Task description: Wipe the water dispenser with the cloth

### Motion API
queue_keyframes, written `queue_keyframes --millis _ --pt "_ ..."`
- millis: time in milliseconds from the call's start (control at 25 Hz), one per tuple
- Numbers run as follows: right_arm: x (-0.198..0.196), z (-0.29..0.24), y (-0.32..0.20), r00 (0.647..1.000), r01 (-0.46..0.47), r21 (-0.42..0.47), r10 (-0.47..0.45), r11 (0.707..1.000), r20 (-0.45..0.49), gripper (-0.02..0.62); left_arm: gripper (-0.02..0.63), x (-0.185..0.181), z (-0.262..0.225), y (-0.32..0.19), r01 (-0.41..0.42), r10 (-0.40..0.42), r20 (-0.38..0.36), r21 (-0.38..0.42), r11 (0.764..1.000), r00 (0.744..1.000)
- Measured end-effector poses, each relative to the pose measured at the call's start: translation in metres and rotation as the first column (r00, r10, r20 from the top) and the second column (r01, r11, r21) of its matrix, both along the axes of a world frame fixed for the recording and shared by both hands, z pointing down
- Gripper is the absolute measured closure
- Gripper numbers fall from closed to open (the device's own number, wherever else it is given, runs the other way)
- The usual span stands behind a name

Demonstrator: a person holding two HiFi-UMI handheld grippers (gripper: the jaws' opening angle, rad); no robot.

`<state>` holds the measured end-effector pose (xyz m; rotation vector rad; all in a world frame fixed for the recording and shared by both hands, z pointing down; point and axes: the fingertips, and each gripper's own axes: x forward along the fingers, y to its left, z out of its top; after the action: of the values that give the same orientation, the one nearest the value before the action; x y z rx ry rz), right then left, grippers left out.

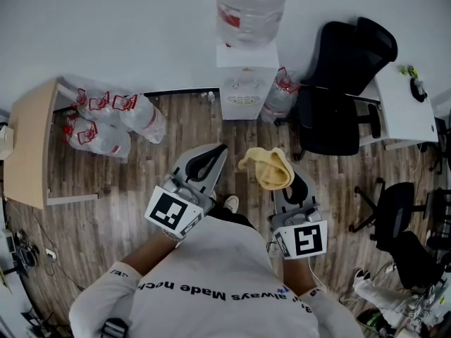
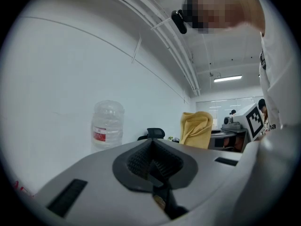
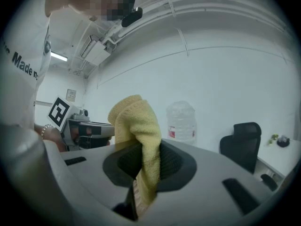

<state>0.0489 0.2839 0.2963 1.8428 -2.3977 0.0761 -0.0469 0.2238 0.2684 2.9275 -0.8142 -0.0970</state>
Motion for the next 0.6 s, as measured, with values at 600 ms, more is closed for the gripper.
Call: queue_keyframes --millis 600 --pt "-0.002 0.007 -0.072 0.999 0.05 -0.013 -0.051 0.999 -0.016 0.532 0.589 0.002 0.01 -0.066 0.026 -0.026 -0.004 -0.016 1.0 1.0"
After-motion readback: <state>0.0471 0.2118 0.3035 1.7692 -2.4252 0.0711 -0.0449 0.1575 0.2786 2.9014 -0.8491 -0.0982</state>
